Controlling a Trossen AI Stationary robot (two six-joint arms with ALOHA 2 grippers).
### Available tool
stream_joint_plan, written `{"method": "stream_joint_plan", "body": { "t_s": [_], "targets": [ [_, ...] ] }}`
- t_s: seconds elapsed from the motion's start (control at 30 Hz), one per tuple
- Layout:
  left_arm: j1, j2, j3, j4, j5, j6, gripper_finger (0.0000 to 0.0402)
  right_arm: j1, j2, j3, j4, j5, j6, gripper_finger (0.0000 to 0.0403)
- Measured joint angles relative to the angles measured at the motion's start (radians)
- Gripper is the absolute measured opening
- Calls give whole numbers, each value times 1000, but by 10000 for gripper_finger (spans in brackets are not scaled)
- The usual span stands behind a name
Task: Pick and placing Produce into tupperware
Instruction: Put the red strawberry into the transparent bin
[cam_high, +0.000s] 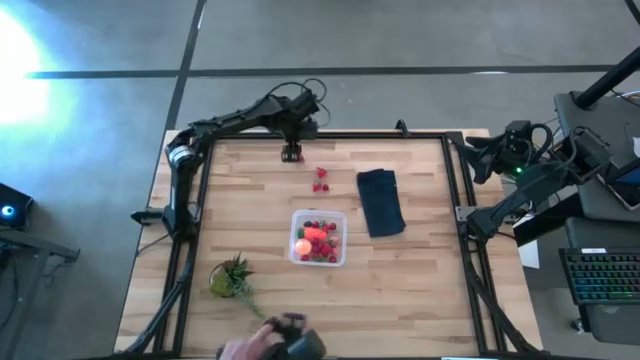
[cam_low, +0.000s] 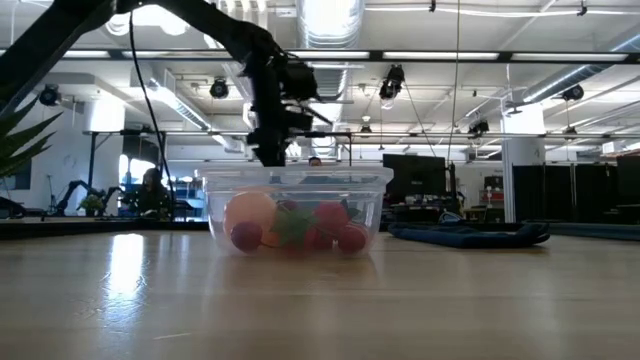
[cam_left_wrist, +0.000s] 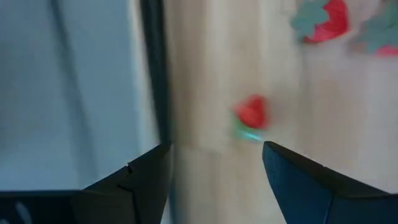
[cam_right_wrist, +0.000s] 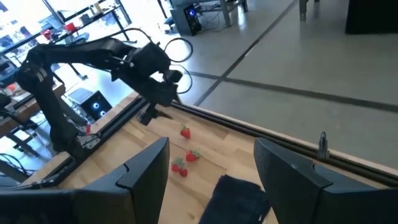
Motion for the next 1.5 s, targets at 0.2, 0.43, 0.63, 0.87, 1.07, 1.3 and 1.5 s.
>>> {"method": "stream_joint_plan", "body": {
  "t_s": [0.2, 0.43, 0.63, 0.87, 1.07, 1.3, 1.5],
  "targets": [
    [-1, 22, -1, 183, -2, 314, 232, 0, 0, -1, 0, -1, 21, 226],
    [17, 50, -3, 68, 66, 285, 232, 0, 1, -1, 0, -2, 24, 226],
    [18, 83, -9, 57, 113, 251, 232, 0, -2, -1, 0, -1, 20, 226],
    [18, 135, -10, 7, 127, 196, 232, 0, -1, -2, 0, -2, 18, 226],
    [18, 151, -14, 35, 125, 195, 232, 0, -1, -2, 0, -5, 16, 226],
    [20, 173, -41, 36, 122, 169, 232, 0, -1, -2, 0, -5, 16, 226],
    [22, 173, -74, 57, 117, 170, 232, 0, -1, -3, 0, -4, 15, 226]
  ]
}}
